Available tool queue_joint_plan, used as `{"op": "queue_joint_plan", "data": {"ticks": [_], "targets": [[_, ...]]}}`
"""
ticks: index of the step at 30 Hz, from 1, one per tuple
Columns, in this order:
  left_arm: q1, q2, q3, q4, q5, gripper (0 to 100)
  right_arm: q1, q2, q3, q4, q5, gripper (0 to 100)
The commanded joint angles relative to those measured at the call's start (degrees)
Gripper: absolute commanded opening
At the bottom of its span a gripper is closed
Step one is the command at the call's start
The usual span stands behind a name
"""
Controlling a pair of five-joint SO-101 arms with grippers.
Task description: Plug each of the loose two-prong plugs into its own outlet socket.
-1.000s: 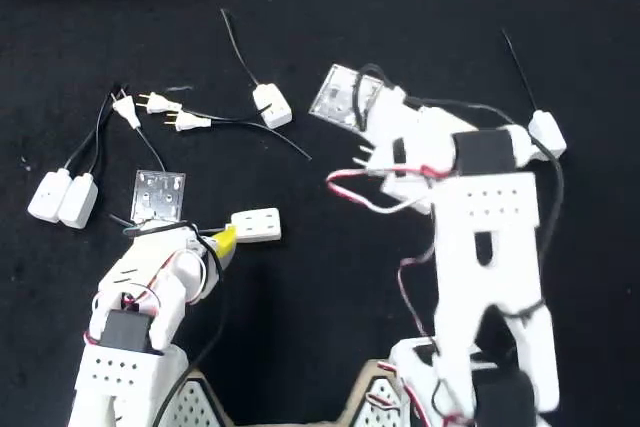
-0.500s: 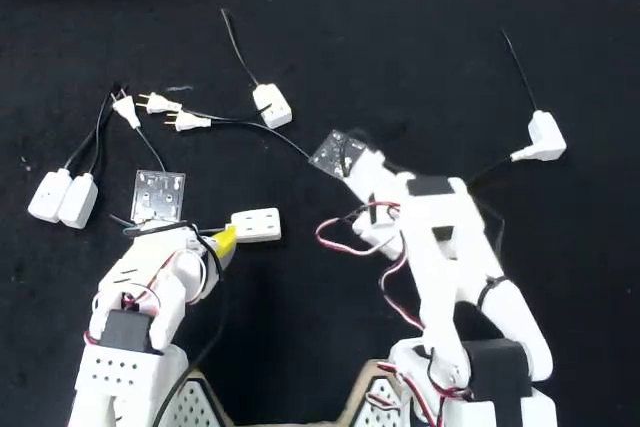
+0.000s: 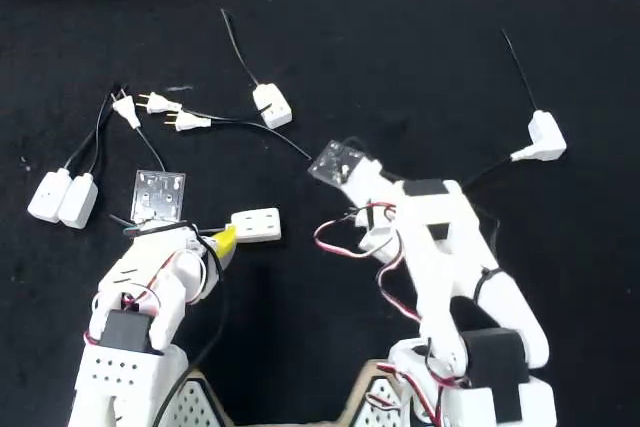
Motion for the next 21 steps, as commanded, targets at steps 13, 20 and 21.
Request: {"op": "queue_joint_plan", "data": {"ticks": [13,20,21], "targets": [[0.48,-0.44,-0.75,-0.88,-0.26,27,-5.80,6.73,-16.22,2.81,-4.40,17.7],[0.48,-0.44,-0.75,-0.88,-0.35,27,-1.41,11.82,-20.44,4.57,0.00,17.5],[0.48,-0.44,-0.75,-0.88,-0.35,27,-1.14,11.65,-20.62,5.10,0.79,17.5]]}}
